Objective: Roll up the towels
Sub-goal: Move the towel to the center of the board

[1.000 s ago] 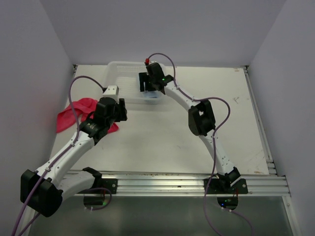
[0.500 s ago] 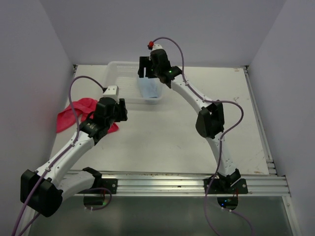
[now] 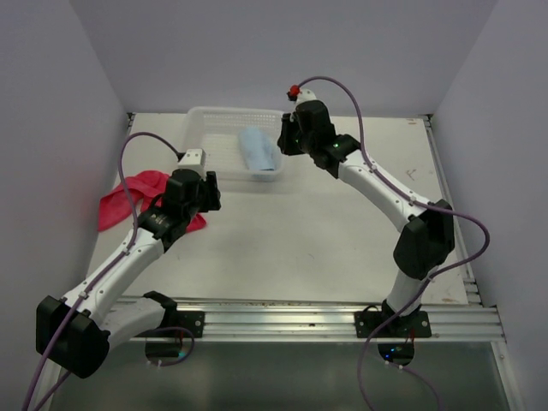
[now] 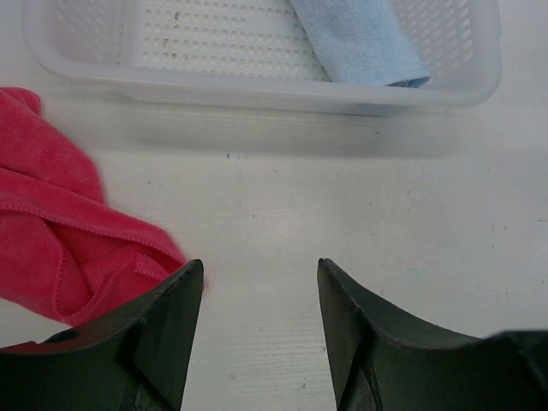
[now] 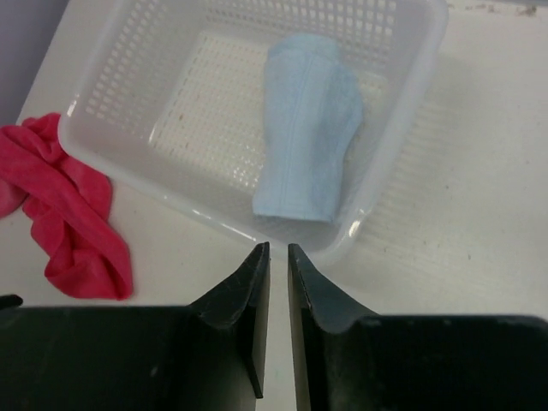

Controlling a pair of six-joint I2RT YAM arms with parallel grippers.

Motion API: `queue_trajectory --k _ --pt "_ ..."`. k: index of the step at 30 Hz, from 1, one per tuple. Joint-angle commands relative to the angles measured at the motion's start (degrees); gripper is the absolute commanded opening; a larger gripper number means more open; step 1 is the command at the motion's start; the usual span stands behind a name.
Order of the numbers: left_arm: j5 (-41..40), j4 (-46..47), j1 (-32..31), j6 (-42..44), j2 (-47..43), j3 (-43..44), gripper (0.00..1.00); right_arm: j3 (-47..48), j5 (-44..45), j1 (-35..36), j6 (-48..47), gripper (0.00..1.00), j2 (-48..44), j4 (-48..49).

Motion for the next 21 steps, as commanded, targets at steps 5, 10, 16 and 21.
queue_trajectory --k 5,10,16,21 --pt "-0.9 1.3 0.8 1.3 -1.1 0.8 0.60 -13.5 -2.7 -0.2 -1.0 0.08 -6.1 -1.2" --pt "-1.1 1.2 1.0 1.3 -0.9 0.8 0.61 -15.2 -4.8 -0.2 -0.1 0.06 -1.2 -0.5" --pt "-1.0 1.1 1.2 1.4 -0.4 0.9 0.61 -11.0 -7.1 -0.1 0.3 0.02 7.0 0.0" --pt "-0.7 1.0 1.5 1.5 0.1 1.0 0.61 -3.7 -6.5 -0.1 0.3 0.03 13.8 -1.6"
